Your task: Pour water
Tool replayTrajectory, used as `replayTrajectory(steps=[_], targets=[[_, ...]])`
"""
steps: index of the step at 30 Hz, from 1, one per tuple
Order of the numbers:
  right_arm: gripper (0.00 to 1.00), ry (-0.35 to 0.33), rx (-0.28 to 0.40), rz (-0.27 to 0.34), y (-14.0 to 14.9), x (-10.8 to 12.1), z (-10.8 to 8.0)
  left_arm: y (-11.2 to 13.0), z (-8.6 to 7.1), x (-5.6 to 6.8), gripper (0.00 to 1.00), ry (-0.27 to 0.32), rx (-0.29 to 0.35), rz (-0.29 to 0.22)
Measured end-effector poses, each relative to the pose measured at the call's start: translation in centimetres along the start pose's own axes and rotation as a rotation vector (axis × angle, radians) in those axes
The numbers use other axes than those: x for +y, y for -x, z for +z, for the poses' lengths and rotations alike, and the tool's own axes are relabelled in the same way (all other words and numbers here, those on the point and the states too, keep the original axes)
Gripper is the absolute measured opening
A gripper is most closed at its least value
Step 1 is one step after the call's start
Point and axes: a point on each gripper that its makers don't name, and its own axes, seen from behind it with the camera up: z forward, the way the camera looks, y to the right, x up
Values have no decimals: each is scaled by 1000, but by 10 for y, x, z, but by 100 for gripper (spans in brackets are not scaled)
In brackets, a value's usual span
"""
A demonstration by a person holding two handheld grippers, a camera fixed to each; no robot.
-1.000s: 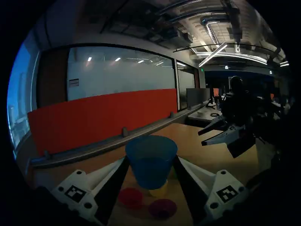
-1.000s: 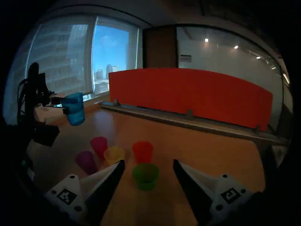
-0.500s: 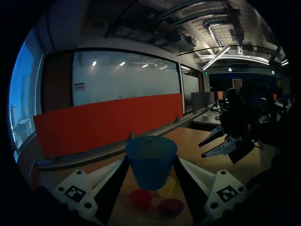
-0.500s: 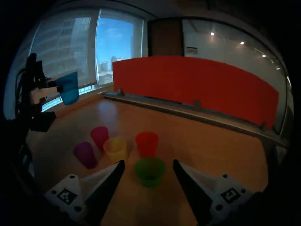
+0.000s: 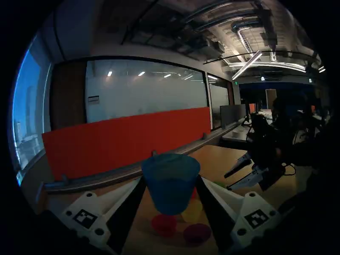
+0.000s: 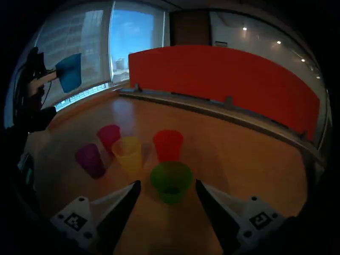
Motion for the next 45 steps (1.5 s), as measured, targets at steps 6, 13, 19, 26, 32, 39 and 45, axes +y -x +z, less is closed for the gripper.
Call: replayTrajectory(steps=[6, 13, 19, 26, 32, 39, 45], targets=[[100, 3, -32, -19, 13, 2, 13, -6, -4, -8, 83, -13, 6, 0], [99, 5, -58, -31, 21, 4, 29, -7, -9, -16, 83, -21, 6, -4], [99, 9, -69, -42, 25, 7, 44, -6, -13, -20, 83, -19, 7, -10], [99, 16, -71, -59, 26, 9, 58, -4, -14, -23, 83, -9, 6, -15], [99, 20, -76, -60, 28, 10, 67, -8, -15, -24, 83, -5, 17, -20], [99, 27, -70, -57, 28, 13, 73, -13, -16, -27, 83, -7, 29, -23], [93, 22, -73, -43, 30, 13, 77, -17, -17, -29, 83, -10, 36, -22]])
